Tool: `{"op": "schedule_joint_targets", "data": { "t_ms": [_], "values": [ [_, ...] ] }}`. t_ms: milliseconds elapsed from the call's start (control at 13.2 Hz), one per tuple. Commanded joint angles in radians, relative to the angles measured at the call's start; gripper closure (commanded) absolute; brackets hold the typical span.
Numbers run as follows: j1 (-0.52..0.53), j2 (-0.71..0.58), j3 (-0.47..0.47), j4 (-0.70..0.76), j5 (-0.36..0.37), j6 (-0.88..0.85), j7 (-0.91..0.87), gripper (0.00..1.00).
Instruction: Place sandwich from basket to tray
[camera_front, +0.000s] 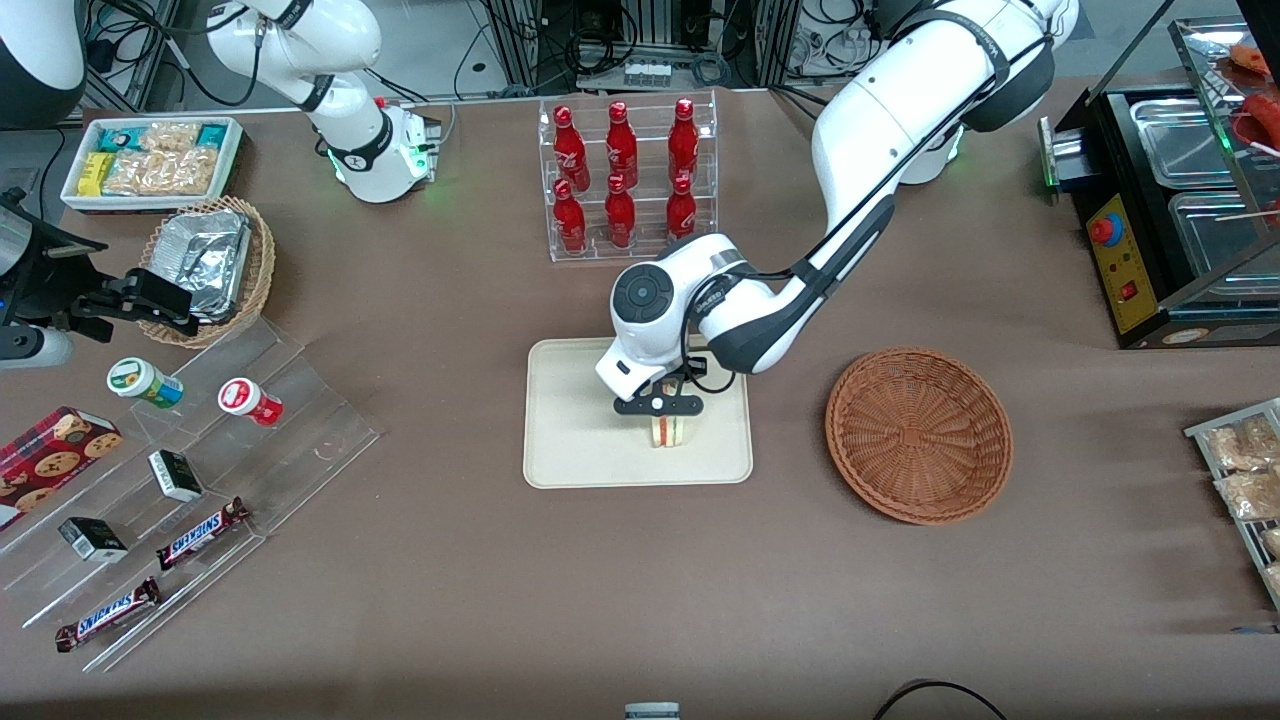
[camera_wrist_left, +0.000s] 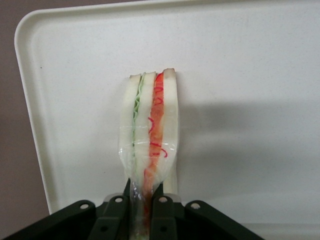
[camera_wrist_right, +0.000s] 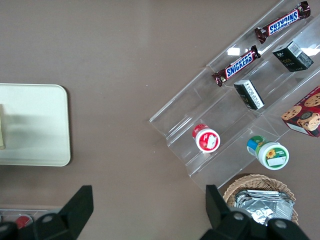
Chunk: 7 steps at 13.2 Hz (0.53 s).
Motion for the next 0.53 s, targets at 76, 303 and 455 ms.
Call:
{"op": "schedule_joint_targets", "data": {
  "t_ms": [76, 303, 455],
  "values": [
    [-0.009, 0.009, 0.004, 0.032, 0.023, -0.006, -0.017, 0.01],
    [0.021, -0.081, 0.002, 0.05, 0.019, -0.088, -0.014, 0.01],
    [0.081, -0.169, -0.004, 0.062, 0.01, -0.185, -0.008, 0.01]
  ]
}}
